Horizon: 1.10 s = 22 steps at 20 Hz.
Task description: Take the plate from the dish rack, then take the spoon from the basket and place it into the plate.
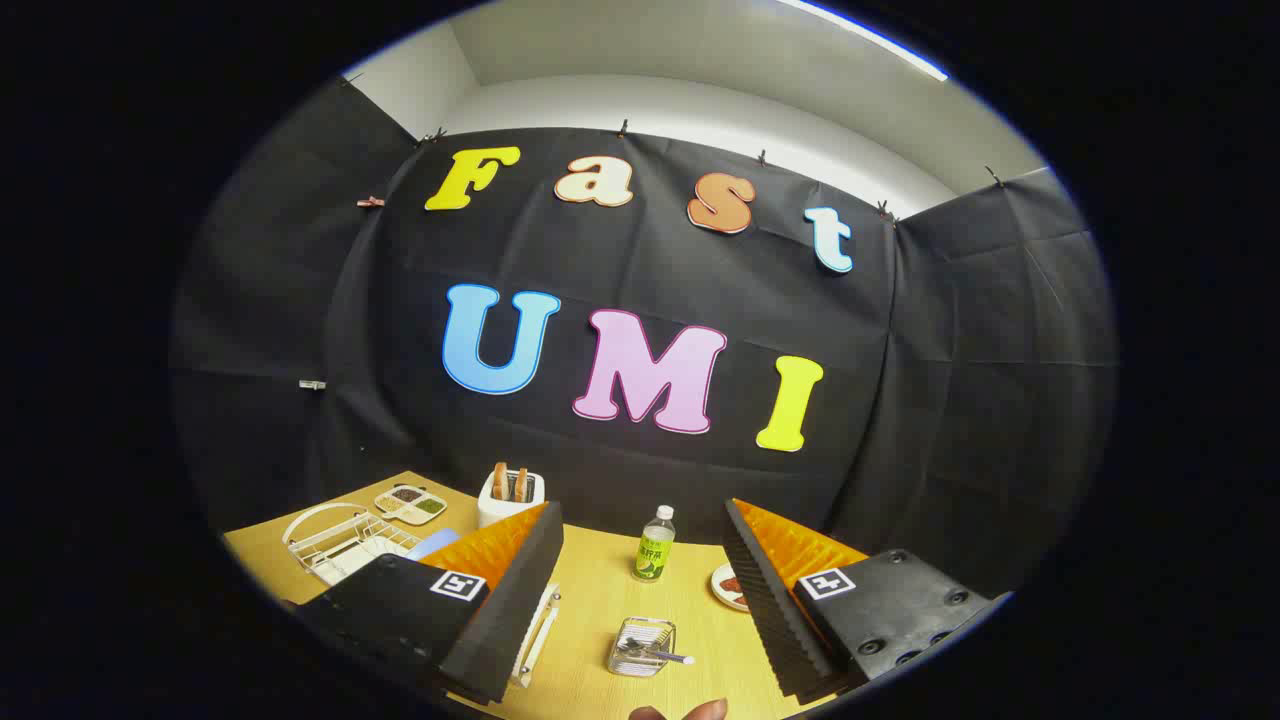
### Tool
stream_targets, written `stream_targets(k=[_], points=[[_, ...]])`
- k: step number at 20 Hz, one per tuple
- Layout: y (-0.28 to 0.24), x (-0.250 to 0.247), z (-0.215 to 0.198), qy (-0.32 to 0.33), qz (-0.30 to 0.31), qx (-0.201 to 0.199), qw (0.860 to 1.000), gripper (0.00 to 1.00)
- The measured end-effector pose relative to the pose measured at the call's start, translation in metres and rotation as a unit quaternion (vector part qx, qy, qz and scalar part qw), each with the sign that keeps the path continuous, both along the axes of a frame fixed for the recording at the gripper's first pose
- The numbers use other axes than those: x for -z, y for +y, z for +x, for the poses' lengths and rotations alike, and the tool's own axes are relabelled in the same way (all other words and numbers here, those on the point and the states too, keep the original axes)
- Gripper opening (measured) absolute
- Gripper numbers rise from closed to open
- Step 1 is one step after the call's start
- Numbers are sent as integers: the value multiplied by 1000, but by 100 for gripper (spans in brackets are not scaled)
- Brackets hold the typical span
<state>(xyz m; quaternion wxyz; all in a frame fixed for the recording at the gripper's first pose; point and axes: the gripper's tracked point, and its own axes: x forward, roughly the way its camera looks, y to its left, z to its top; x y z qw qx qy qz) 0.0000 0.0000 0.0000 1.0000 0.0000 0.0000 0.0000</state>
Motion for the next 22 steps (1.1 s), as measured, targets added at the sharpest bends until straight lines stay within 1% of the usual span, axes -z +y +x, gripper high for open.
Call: stream_targets(k=[14, 16, 18, 22], points=[[22, 0, 5, 7, -10, -12, 1000, 97], [32, -1, 9, 14, -4, -21, 1000, 97], [49, 1, 15, 36, 13, -40, 998, 97], [89, 13, 41, 103, 36, -79, 991, 97]])
